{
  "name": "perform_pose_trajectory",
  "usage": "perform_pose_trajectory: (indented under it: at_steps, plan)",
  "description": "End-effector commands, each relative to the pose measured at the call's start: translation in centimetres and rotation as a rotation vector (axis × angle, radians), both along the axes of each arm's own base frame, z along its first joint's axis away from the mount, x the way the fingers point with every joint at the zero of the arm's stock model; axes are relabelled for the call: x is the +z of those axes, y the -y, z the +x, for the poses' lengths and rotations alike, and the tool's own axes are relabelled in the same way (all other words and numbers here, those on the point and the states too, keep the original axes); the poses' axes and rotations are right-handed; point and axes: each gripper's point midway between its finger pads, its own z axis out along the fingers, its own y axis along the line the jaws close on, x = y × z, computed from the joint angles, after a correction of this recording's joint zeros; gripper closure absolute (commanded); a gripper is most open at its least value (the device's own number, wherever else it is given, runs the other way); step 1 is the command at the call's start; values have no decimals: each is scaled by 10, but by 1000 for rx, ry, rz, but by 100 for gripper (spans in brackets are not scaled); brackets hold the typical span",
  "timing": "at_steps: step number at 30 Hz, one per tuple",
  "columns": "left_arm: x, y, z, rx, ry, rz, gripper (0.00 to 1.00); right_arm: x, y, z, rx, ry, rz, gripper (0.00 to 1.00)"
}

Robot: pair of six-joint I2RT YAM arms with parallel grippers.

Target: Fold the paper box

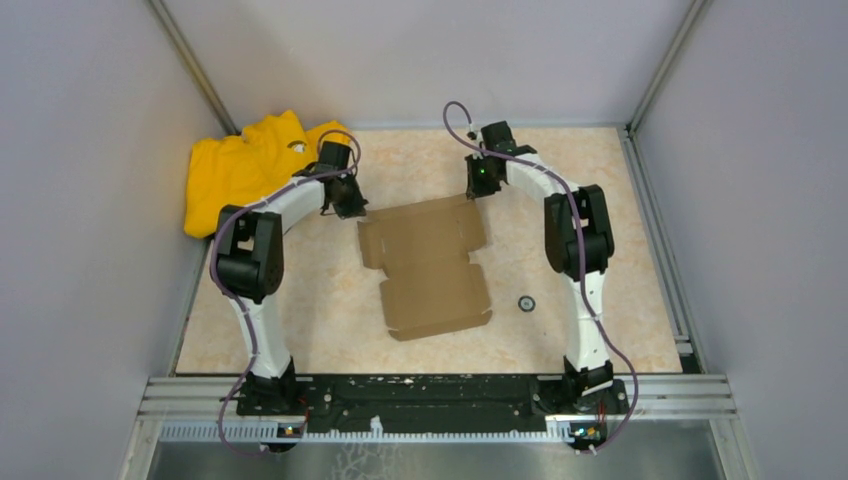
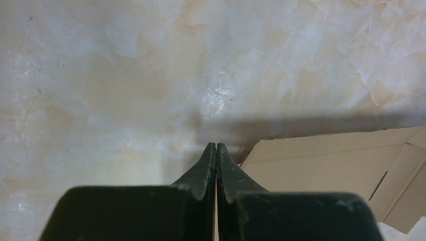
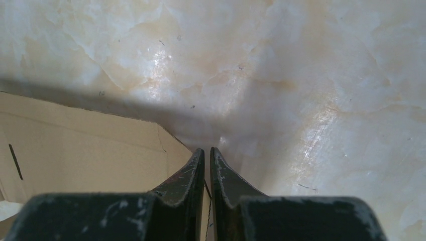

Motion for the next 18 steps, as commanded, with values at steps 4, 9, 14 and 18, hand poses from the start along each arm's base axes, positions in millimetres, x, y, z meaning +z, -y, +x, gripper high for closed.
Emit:
perform_pose_trajectory:
  at_steps: [4,9,14,18]
  plan:
    - [34,19,11,-24,68,-20,99,42,-10,-1,29,94,18,91]
    - [37,30,13,-41,71,-22,99,42,-15,-4,38,96,20,91]
    - [37,40,12,-56,72,-26,99,46,-23,-7,48,102,27,91]
    - [34,45,10,-65,65,-26,99,42,-28,-10,56,92,24,91]
